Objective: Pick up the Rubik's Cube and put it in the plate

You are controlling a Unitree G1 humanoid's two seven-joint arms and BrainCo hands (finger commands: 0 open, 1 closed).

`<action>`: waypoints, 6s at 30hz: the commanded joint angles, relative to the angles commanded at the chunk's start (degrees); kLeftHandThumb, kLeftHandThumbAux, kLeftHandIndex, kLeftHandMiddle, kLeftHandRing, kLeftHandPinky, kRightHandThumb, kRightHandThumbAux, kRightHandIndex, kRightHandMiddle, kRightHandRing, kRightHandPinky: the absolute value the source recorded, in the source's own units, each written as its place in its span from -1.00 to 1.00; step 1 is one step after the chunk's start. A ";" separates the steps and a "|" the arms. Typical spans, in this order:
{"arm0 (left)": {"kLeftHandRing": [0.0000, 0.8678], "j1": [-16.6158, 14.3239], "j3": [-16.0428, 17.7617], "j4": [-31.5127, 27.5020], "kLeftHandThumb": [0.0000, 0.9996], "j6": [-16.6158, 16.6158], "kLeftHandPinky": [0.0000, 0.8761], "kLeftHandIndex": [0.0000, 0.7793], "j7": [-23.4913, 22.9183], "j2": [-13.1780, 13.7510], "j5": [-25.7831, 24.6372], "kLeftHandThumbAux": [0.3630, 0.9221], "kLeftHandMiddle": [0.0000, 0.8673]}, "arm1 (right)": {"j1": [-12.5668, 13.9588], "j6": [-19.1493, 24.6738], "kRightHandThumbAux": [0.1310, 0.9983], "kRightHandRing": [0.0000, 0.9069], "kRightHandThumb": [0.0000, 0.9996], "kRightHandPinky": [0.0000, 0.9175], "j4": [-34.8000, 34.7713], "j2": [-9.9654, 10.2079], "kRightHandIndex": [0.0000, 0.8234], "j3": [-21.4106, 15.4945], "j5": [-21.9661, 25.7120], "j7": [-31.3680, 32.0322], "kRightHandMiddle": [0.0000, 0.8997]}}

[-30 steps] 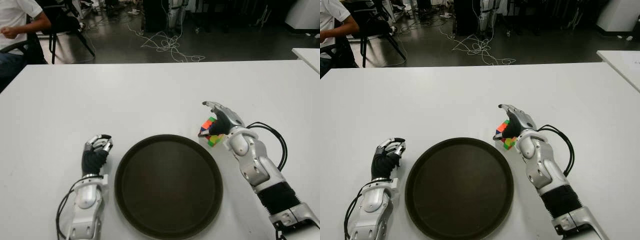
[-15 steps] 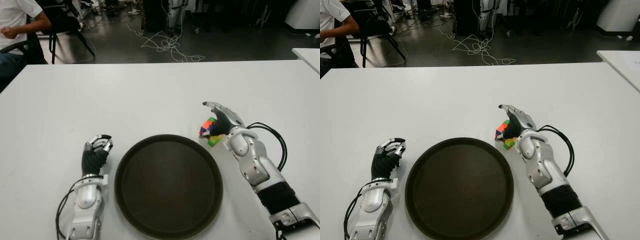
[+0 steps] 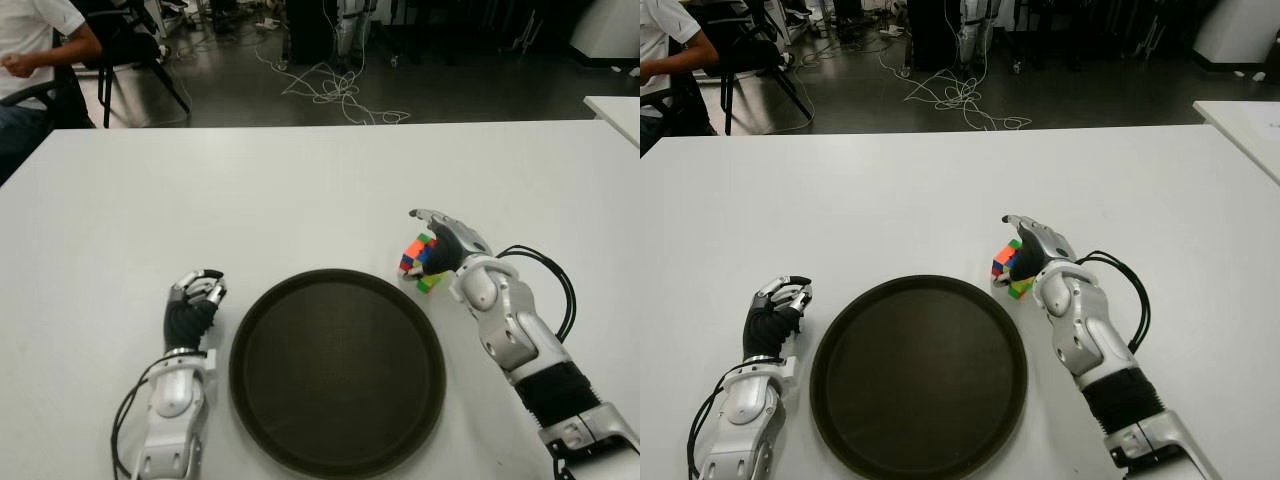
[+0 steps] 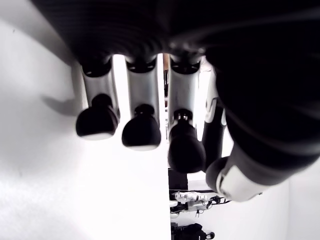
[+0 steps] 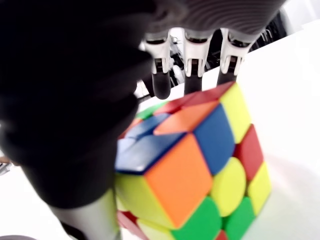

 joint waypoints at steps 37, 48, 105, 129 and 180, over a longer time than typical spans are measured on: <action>0.92 0.05 -0.21 0.16 0.42 -0.64 0.89 0.14 1.49 -0.64 0.82 0.22 0.88 | -4.88 2.07 0.67 -0.64 -1.00 -0.72 5.03 -3.59 -0.76 4.75 -1.36 8.84 -0.66; 0.92 0.09 -0.16 0.78 0.42 -1.69 0.89 0.14 1.40 -0.63 0.81 0.22 0.88 | -5.65 2.29 0.73 -0.64 -1.00 -0.72 5.57 -3.62 -0.78 5.08 -0.93 9.32 -0.66; 0.93 0.28 -0.25 1.05 0.42 -3.67 0.92 0.14 1.14 -1.36 -0.12 0.22 0.89 | -5.81 1.15 0.74 -0.63 -1.00 -0.70 8.30 -2.34 -0.70 5.33 -0.66 7.51 -0.65; 0.90 0.20 -0.74 0.85 0.42 -2.08 0.86 0.14 0.85 -0.41 0.11 0.22 0.87 | -4.32 -2.91 0.42 0.37 0.19 0.41 9.99 -0.94 0.05 3.40 -0.56 -2.87 0.34; 0.91 0.14 -0.72 0.91 0.42 -2.03 0.88 0.14 1.09 0.22 0.73 0.22 0.87 | 1.13 -5.48 0.39 0.76 0.37 0.71 5.26 3.17 0.06 -5.79 8.51 -10.99 0.73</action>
